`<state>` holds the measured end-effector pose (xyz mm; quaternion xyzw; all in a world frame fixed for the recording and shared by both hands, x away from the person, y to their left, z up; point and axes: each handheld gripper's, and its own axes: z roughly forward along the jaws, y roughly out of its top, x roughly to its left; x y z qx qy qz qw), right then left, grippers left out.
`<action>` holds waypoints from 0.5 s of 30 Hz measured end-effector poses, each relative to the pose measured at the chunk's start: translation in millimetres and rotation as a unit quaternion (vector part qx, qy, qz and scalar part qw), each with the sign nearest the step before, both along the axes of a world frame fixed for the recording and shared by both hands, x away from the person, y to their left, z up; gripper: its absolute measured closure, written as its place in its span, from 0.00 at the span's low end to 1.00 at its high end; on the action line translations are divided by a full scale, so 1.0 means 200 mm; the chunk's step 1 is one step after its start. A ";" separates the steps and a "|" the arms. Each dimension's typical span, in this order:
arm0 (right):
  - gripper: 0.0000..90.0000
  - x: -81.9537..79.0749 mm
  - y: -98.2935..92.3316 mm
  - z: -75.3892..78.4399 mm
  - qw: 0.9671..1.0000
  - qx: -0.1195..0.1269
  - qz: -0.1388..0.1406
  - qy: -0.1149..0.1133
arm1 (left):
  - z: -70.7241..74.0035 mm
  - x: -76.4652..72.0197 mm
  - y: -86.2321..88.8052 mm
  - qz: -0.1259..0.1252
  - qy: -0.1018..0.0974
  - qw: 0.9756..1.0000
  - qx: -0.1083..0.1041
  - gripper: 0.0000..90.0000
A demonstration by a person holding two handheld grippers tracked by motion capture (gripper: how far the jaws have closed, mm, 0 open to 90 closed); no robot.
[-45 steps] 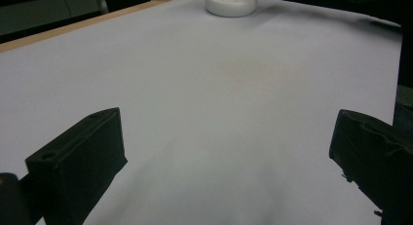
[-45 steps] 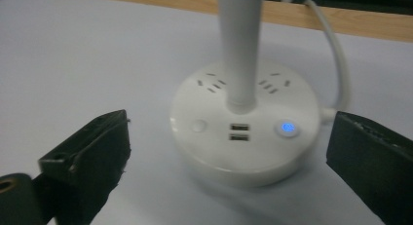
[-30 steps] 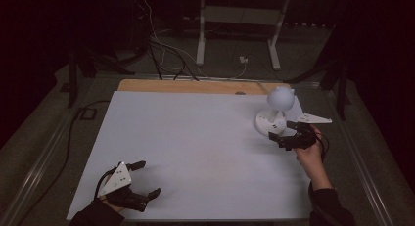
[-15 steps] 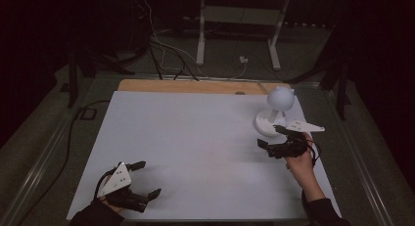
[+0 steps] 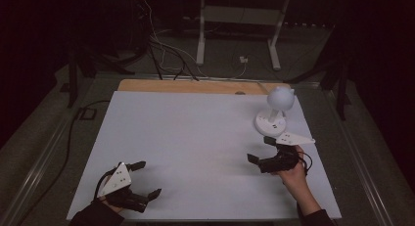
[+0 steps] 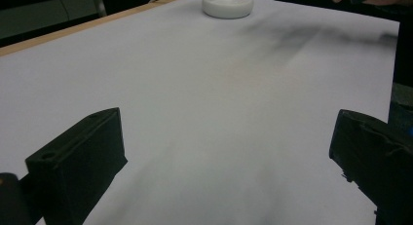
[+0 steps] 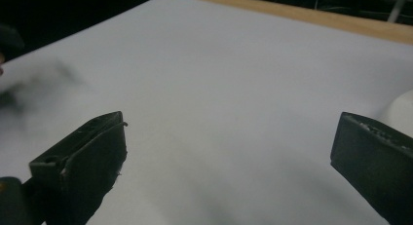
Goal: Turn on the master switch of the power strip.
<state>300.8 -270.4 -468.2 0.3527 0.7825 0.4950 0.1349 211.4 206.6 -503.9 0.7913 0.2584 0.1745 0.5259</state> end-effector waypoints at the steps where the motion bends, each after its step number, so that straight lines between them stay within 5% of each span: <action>1: 0.00 -0.01 0.01 -0.01 1.000 -0.002 0.002 0.000 | 0.00 0.00 0.00 0.000 0.000 1.000 0.000 0.00; 15: 0.00 -0.12 0.06 -0.14 0.998 -0.054 0.028 0.013 | 0.00 0.00 0.00 0.000 -0.001 1.000 0.000 0.00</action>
